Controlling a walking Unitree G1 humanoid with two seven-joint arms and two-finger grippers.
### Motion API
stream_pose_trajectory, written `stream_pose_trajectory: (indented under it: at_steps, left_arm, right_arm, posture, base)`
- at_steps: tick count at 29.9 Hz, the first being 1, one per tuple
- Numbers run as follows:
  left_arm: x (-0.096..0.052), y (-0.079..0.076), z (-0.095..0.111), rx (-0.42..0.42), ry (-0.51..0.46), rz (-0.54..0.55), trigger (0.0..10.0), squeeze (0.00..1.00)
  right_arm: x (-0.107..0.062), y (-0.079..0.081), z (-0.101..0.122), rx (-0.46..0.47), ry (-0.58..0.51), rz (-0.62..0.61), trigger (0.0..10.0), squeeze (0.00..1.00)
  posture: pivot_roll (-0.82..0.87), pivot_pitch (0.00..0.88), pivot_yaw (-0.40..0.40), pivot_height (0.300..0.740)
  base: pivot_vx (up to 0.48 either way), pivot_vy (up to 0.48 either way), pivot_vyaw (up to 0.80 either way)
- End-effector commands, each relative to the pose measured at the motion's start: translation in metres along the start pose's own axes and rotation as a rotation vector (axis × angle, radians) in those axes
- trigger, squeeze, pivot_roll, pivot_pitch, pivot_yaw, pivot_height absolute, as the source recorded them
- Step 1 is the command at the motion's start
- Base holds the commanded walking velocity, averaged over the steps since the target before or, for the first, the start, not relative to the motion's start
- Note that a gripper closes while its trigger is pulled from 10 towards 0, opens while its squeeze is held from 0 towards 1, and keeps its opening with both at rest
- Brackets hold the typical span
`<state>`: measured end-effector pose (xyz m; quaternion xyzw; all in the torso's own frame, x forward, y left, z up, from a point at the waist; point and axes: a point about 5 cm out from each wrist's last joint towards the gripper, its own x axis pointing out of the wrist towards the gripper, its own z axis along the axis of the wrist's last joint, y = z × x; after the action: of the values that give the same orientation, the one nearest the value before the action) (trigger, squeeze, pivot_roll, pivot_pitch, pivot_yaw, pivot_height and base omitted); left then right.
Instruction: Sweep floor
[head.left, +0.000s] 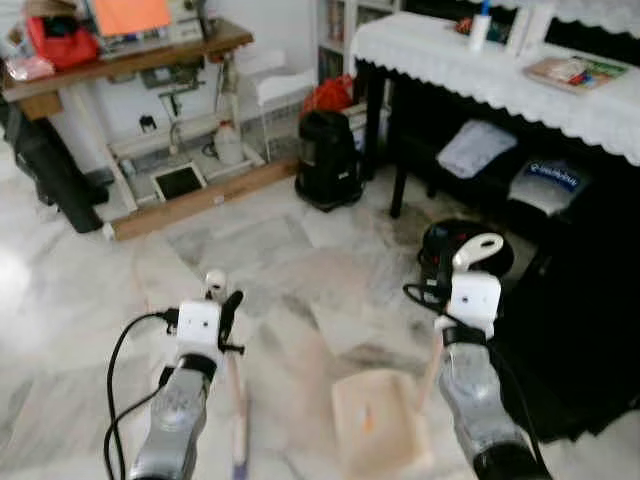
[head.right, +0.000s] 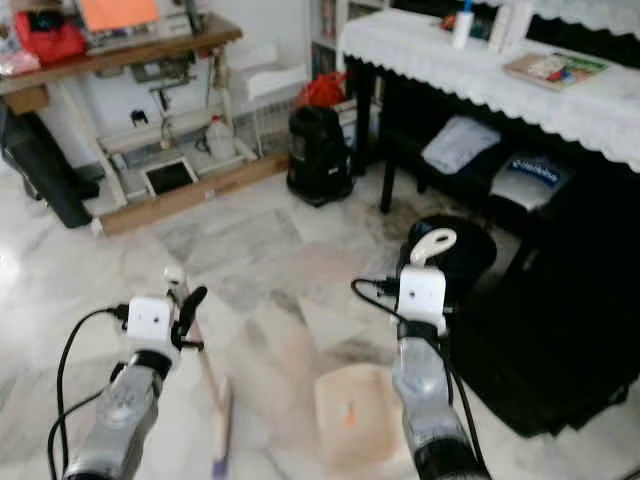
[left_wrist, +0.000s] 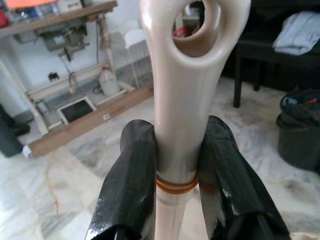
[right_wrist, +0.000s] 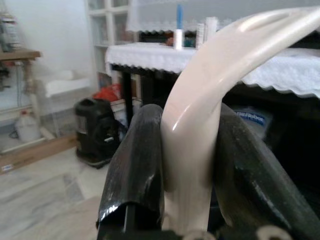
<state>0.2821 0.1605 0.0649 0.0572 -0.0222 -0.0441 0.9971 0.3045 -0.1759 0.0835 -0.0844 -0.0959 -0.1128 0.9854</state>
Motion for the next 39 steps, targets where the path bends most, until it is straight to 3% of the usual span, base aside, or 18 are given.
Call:
stream_pose_trajectory:
  at_steps: [1,9,20,27,39]
  left_arm:
    - [0.0025,0.01,0.0082,0.02,-0.037,0.022,10.0,0.0]
    - [0.0022,0.0098,0.0081,0.02,-0.037,0.022,10.0,0.0]
    - [0.002,0.0102,0.0081,0.021,-0.037,0.02,10.0,0.0]
    - [0.0022,0.0098,0.0087,0.018,-0.04,0.021,10.0,0.0]
    - [0.0022,0.0094,0.0086,0.013,-0.039,0.015,10.0,0.0]
  right_arm:
    - [0.0072,0.0046,0.0122,-0.01,-0.058,0.022,10.0,0.0]
    - [0.0067,0.0067,0.0109,0.003,-0.046,0.029,10.0,0.0]
    - [0.0055,0.0085,0.0102,0.002,-0.042,0.038,10.0,0.0]
    - [0.0043,0.0093,0.0093,-0.004,-0.041,0.046,10.0,0.0]
    - [-0.0004,0.0074,0.0041,-0.015,-0.023,0.043,10.0,0.0]
  posture:
    - [0.09,0.001,0.054,0.74]
    - [0.09,0.003,0.054,0.74]
    - [0.09,0.005,0.055,0.74]
    - [0.09,0.006,0.055,0.74]
    - [0.09,0.004,0.058,0.74]
  base:
    - [0.289,0.0,0.0]
    - [0.285,0.0,0.0]
    - [0.286,0.0,-0.73]
    - [0.277,0.0,0.0]
    - [0.0,0.0,0.0]
